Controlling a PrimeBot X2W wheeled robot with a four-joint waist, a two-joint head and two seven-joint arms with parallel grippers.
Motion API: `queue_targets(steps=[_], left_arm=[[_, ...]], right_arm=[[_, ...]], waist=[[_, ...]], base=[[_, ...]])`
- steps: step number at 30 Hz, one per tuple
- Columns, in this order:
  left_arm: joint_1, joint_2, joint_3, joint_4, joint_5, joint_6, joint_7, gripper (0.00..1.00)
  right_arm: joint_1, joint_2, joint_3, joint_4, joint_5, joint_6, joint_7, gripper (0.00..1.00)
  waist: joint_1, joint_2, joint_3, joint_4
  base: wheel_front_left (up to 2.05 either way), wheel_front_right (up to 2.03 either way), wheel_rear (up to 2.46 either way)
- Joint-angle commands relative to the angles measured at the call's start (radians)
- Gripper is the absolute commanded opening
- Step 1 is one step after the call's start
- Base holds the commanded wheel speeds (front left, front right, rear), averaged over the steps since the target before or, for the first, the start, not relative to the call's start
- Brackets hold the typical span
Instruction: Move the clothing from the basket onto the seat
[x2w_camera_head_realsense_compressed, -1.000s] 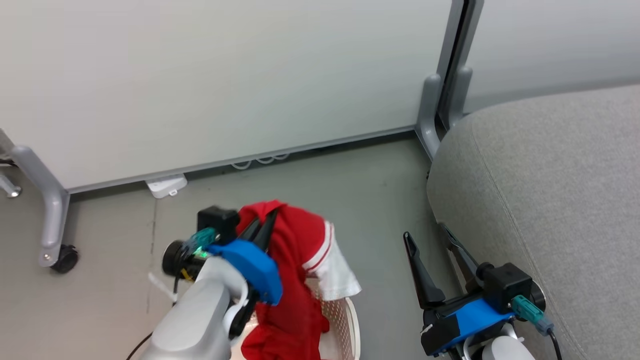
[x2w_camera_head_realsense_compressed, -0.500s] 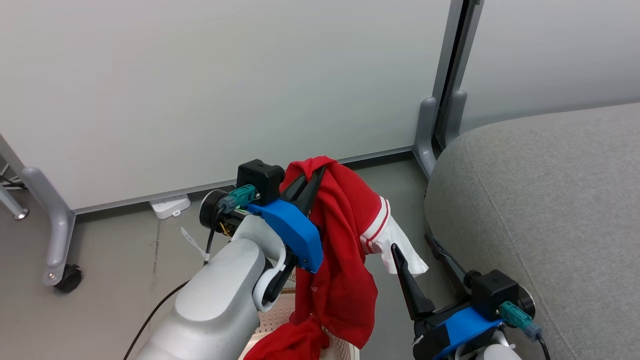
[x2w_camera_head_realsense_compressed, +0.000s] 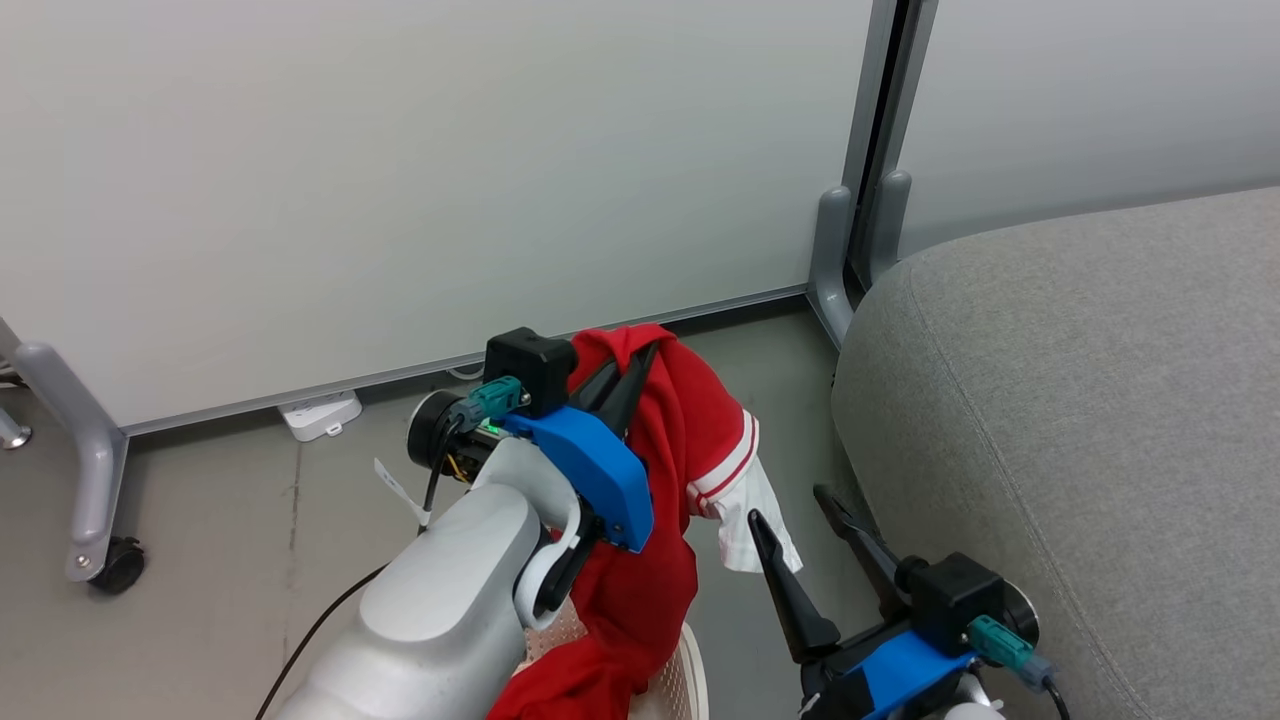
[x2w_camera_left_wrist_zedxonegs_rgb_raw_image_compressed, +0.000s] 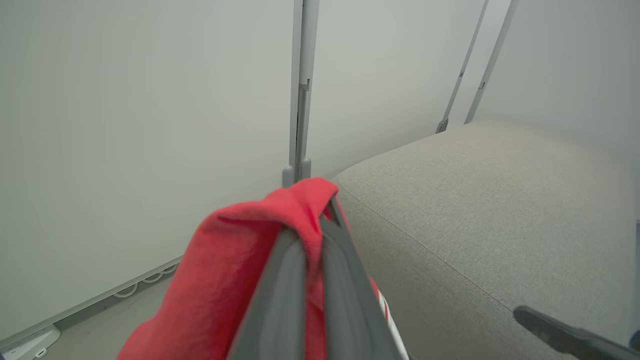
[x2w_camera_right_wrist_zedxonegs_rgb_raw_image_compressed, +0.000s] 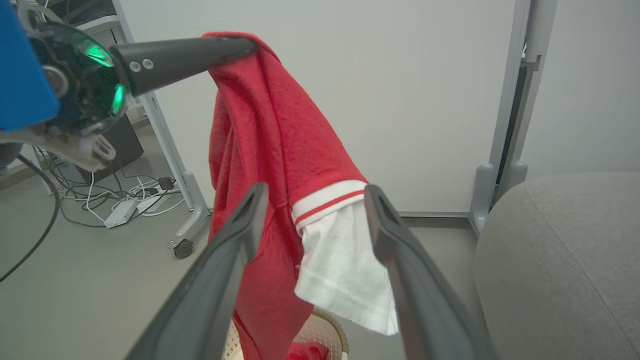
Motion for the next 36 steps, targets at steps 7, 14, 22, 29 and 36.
queue_targets(steps=[7,14,22,29,36], left_arm=[[-0.027,0.003,-0.040,-0.005,-0.036,0.010,-0.012,0.00],[-0.037,0.002,-0.082,-0.015,-0.070,0.012,-0.016,0.00],[-0.046,0.003,-0.135,-0.038,-0.113,0.019,-0.018,0.00],[-0.059,0.002,-0.174,-0.046,-0.140,0.026,-0.021,0.00],[-0.067,0.002,-0.200,-0.039,-0.165,0.032,-0.033,0.00]], right_arm=[[-0.096,-0.002,0.077,0.038,0.056,-0.001,0.026,1.00],[-0.215,-0.002,0.131,0.159,0.082,-0.001,0.065,1.00],[-0.335,-0.001,0.178,0.310,0.130,-0.001,0.080,1.00],[-0.421,-0.002,0.272,0.417,0.227,-0.001,0.082,1.00],[-0.467,-0.002,0.331,0.492,0.276,-0.001,0.052,0.00]], waist=[[0.0000,0.0000,0.004,0.004],[0.0000,0.0000,0.001,0.019],[0.0000,0.0000,-0.003,0.035],[0.0000,0.0000,-0.001,0.040],[0.0000,0.0000,0.000,0.037]], base=[[0.00,0.00,0.00],[0.00,0.00,0.00],[0.00,0.00,0.00],[0.00,0.00,0.00],[0.00,0.00,0.00]])
